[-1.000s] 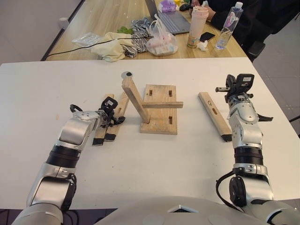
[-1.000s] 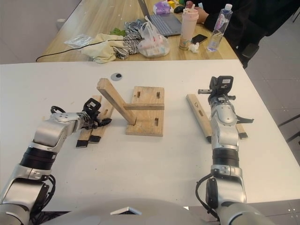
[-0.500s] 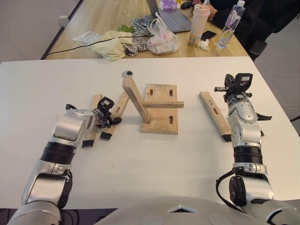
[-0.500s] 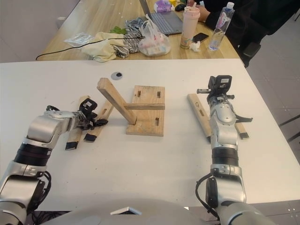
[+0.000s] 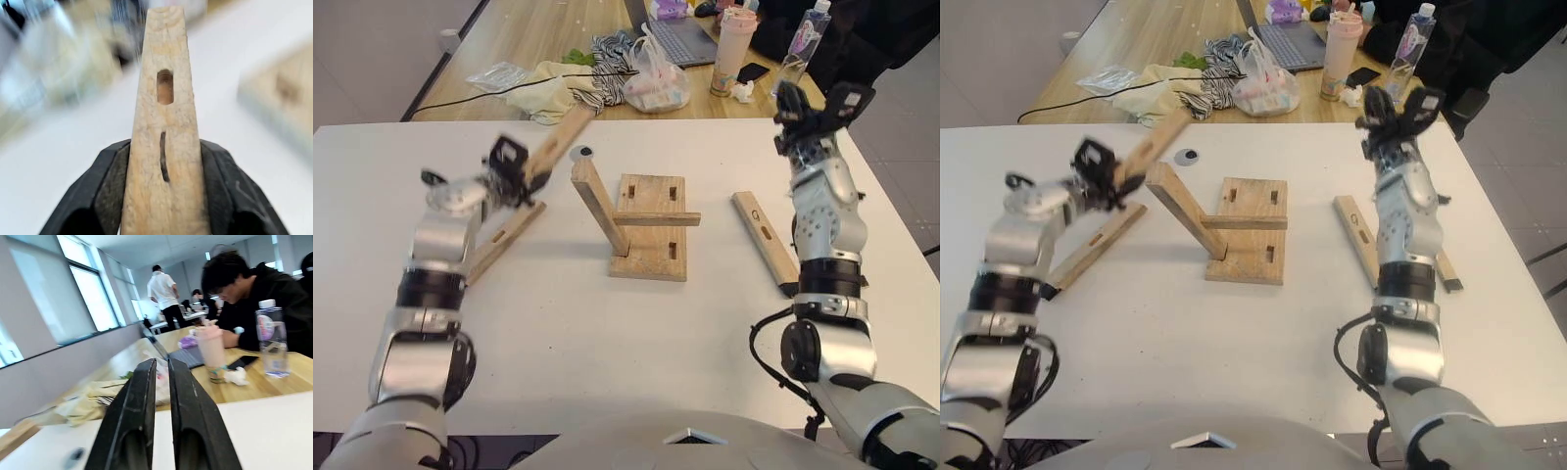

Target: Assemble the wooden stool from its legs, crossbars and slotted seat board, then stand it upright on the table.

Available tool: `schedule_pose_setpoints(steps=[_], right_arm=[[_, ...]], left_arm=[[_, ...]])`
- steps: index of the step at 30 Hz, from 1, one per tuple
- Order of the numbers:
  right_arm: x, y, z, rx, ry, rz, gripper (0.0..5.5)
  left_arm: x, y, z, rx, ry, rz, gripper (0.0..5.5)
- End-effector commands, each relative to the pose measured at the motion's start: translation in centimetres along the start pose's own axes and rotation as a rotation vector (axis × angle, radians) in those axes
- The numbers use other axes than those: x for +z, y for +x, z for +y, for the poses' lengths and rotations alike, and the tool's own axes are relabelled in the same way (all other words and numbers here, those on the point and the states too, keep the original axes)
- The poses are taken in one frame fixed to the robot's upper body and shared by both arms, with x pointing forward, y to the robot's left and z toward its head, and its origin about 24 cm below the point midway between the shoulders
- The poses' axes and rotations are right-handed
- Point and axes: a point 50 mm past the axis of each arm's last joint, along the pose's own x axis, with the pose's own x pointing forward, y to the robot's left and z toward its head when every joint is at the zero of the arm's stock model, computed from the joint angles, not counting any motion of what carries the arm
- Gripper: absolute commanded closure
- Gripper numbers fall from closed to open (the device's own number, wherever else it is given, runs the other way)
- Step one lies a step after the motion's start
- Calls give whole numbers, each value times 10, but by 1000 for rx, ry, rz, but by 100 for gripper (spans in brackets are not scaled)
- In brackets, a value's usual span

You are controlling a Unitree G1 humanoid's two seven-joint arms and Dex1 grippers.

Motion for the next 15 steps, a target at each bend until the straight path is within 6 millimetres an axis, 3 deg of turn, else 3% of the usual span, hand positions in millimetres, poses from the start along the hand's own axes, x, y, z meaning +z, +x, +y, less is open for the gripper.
schedule_pose_setpoints(steps=[1,4,7,11,15], right_arm=[[61,18,56,544,107,-65,445],[78,11,81,779,161,-49,389],[81,5,97,919,219,-11,328],[79,2,102,978,297,21,250],[79,8,89,919,412,28,247]], left_arm=[[89,1,9,-176,58,-402,350],[119,-9,2,-379,37,-557,350],[132,-19,-7,-585,-23,-631,350],[129,-29,-21,-769,-37,-602,350],[121,-30,-33,-886,-52,-556,350]])
